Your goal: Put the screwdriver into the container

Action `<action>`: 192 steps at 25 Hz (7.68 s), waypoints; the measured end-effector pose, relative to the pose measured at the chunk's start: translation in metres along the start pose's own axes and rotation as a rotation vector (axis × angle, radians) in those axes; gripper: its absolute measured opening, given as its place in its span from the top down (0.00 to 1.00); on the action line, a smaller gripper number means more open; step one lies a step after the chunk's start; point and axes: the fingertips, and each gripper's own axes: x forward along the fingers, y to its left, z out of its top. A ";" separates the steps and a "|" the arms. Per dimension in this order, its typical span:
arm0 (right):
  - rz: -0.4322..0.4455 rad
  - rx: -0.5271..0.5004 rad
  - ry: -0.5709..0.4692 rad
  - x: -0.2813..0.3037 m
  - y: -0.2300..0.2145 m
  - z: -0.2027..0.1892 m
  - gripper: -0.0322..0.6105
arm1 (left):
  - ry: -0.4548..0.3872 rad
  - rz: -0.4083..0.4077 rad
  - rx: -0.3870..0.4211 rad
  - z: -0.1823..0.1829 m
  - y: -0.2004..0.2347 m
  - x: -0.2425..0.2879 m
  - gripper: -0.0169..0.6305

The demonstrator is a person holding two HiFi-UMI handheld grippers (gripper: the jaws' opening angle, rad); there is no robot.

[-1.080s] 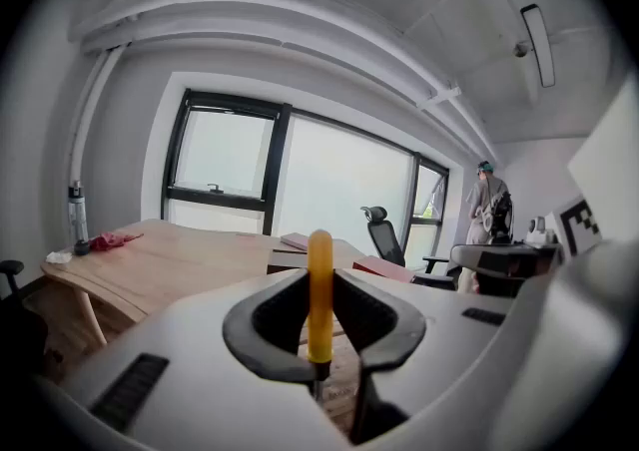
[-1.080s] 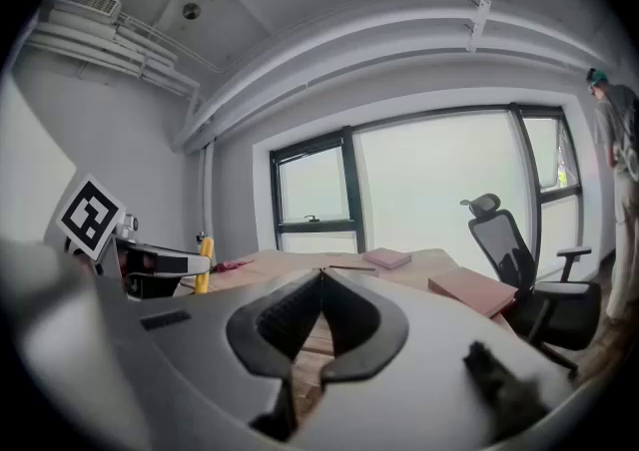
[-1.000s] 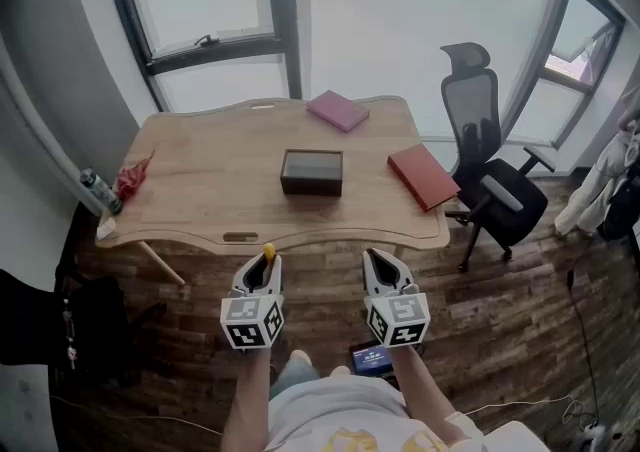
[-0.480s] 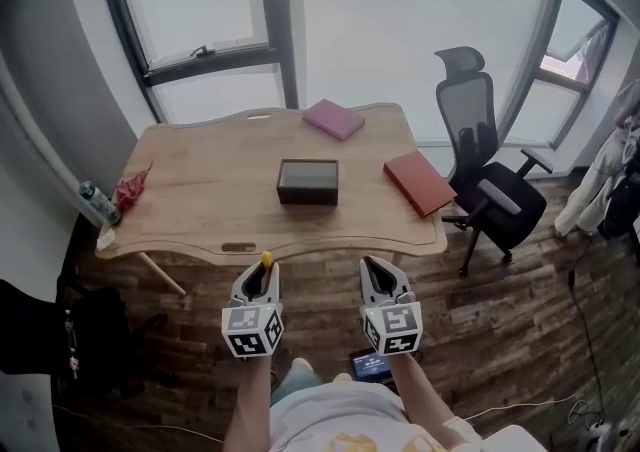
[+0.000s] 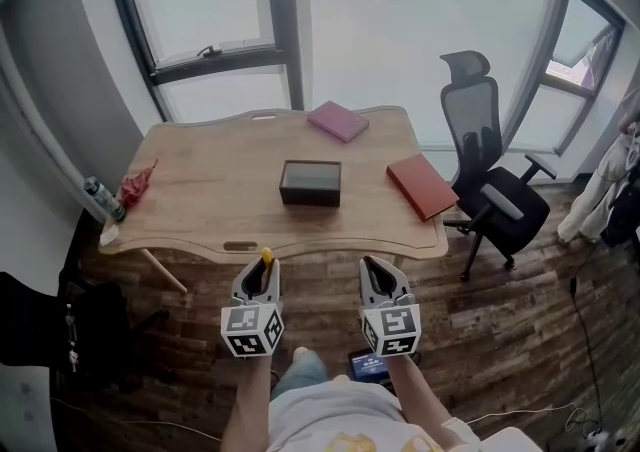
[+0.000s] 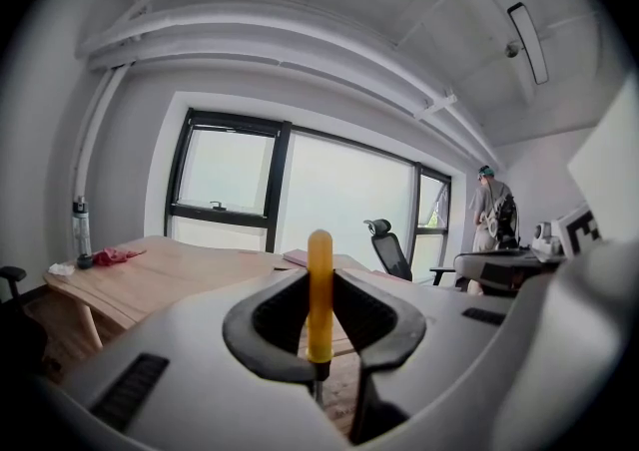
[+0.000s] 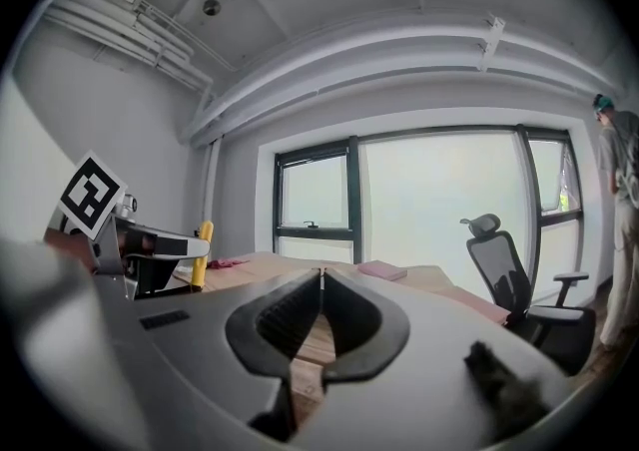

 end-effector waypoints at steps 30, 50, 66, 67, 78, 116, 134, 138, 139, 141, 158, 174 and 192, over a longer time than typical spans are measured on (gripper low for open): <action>-0.029 0.055 0.096 0.243 -0.091 0.004 0.90 | 0.053 -0.022 -0.045 0.034 0.098 0.253 0.85; -0.137 0.056 0.150 0.331 -0.129 -0.005 0.90 | 0.084 -0.133 -0.033 0.039 0.125 0.366 0.85; -0.131 0.074 0.105 0.343 -0.137 -0.001 0.90 | 0.016 -0.138 0.025 0.069 0.121 0.376 0.85; -0.128 0.072 0.102 0.346 -0.137 0.000 0.90 | 0.012 -0.139 0.026 0.072 0.121 0.378 0.85; -0.129 0.089 0.123 0.360 -0.143 -0.005 0.90 | 0.042 -0.145 0.028 0.065 0.123 0.397 0.85; -0.120 0.150 0.284 0.385 -0.168 -0.068 0.90 | 0.321 -0.366 0.108 -0.023 0.086 0.447 0.85; -0.113 0.191 0.333 0.387 -0.172 -0.089 0.90 | 0.450 -0.502 0.232 -0.057 0.059 0.448 0.85; -0.118 0.197 0.336 0.390 -0.177 -0.093 0.90 | 0.479 -0.525 0.240 -0.064 0.056 0.450 0.85; -0.118 0.200 0.337 0.391 -0.177 -0.094 0.90 | 0.485 -0.530 0.249 -0.066 0.055 0.450 0.85; -0.118 0.203 0.339 0.392 -0.177 -0.096 0.90 | 0.498 -0.545 0.273 -0.068 0.053 0.450 0.85; -0.135 0.232 0.346 0.396 -0.188 -0.102 0.90 | 0.674 -0.697 0.476 -0.099 0.020 0.442 0.85; -0.161 0.252 0.356 0.396 -0.207 -0.110 0.90 | 0.749 -0.751 0.471 -0.114 0.005 0.453 0.85; -0.161 0.281 0.392 0.404 -0.213 -0.127 0.90 | 0.874 -0.792 0.471 -0.144 0.004 0.453 0.85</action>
